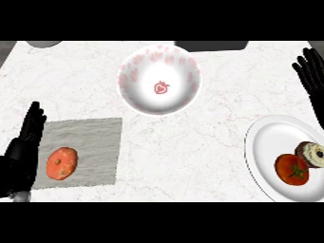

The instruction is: Pick the cupcake from the plate and place it in the bowl

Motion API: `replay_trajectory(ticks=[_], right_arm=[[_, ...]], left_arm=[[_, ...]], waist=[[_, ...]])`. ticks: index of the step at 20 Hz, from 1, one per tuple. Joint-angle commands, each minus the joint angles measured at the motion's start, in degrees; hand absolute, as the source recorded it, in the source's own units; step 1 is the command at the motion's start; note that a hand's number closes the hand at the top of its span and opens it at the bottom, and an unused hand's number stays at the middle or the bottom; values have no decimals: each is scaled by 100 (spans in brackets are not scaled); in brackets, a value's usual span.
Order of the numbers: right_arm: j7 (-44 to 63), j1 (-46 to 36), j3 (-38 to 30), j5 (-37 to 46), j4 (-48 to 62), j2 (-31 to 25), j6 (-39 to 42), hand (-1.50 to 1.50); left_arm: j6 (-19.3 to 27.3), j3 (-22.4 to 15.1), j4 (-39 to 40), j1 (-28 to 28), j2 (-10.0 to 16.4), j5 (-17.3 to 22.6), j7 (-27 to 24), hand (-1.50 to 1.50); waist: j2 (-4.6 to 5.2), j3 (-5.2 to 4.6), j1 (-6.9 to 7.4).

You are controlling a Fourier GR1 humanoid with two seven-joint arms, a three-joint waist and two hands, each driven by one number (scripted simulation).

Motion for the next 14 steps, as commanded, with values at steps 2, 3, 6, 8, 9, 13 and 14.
replay_trajectory(ticks=[2, 3, 6, 8, 9, 13, 14], right_arm=[[-253, 846, -208, 306, -188, -349, -56, 150], [-237, 1069, -399, 338, -316, -649, -123, 150], [-274, 1522, -735, 628, -253, -1270, -223, 150], [414, 1731, -1173, 1224, 647, -1304, -1712, 150], [152, 1826, -1505, 726, 465, -795, -1928, -150], [-936, 3257, -981, 1281, -1152, -534, -1800, -150], [-884, 3167, -749, 1657, -1212, -665, -1859, -150]], left_arm=[[-494, -225, -203, -279, -102, 285, 253, 0], [-584, -349, -191, -226, -353, 485, 48, 0], [-1112, -530, -34, -286, -683, 1079, -85, 0], [-1115, -634, -213, -154, -700, 1113, 53, 0], [-1203, -648, -151, -193, -796, 1252, 59, 0], [-1694, -662, 282, -527, -869, 1440, -39, 0], [-1633, -819, 315, -765, -1001, 1337, 74, 0]], waist=[[30, -163, 16], [6, -172, -153], [1, -197, -483], [35, -216, -661], [-6, -181, -571], [8, -176, -158], [24, -175, -105]])
